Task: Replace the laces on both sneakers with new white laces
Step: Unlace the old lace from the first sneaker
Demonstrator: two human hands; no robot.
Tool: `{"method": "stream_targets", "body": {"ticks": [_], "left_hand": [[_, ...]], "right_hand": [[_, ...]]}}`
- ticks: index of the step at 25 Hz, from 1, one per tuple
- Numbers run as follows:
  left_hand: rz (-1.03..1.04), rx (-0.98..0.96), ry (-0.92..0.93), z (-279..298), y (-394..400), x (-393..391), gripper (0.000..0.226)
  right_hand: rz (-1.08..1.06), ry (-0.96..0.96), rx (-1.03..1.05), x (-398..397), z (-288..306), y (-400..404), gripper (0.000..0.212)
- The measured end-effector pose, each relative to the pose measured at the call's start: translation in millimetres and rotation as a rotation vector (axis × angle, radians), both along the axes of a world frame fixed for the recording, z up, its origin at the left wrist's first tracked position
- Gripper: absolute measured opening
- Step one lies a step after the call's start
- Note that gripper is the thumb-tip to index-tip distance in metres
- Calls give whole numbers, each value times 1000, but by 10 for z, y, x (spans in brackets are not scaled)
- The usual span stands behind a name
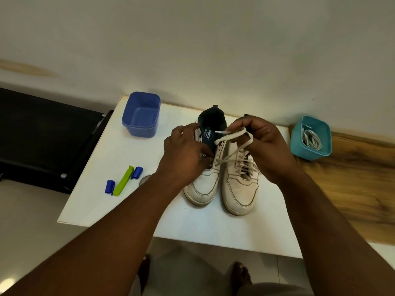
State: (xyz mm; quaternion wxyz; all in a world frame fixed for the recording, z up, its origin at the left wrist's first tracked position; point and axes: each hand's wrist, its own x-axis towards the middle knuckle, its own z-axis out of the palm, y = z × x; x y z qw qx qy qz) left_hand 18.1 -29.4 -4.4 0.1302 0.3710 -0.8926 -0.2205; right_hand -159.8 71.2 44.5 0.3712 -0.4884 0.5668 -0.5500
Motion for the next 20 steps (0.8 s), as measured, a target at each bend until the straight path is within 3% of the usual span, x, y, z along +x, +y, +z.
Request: {"method": "stream_targets", "body": {"ticks": [2, 4, 6, 9, 13, 17, 18, 20], "left_hand": [[18, -54, 12, -37, -2, -6, 17], [53, -102, 7, -47, -10, -21, 15], [88, -87, 23, -37, -14, -55, 21], [130, -90, 54, -19, -9, -84, 28], [88, -29, 27, -57, -42, -49, 22], [-15, -60, -158, -43, -60, -51, 22], [3, -84, -129, -22, -51, -63, 21], [188, -91, 103, 60, -88, -22, 20]], "right_hand": [[256, 95, 129, -96, 38, 55, 29], [449, 566, 372, -182, -16, 100, 38], [297, 846, 391, -183, -98, 98, 43], [-4, 966, 159, 28, -163, 8, 37], [-21, 1217, 283, 220, -311, -63, 33], [-65, 1167, 289, 236, -303, -77, 31], [-70, 1172, 286, 226, -304, -82, 31], [-76, 1186, 287, 216, -316, -79, 32]]}}
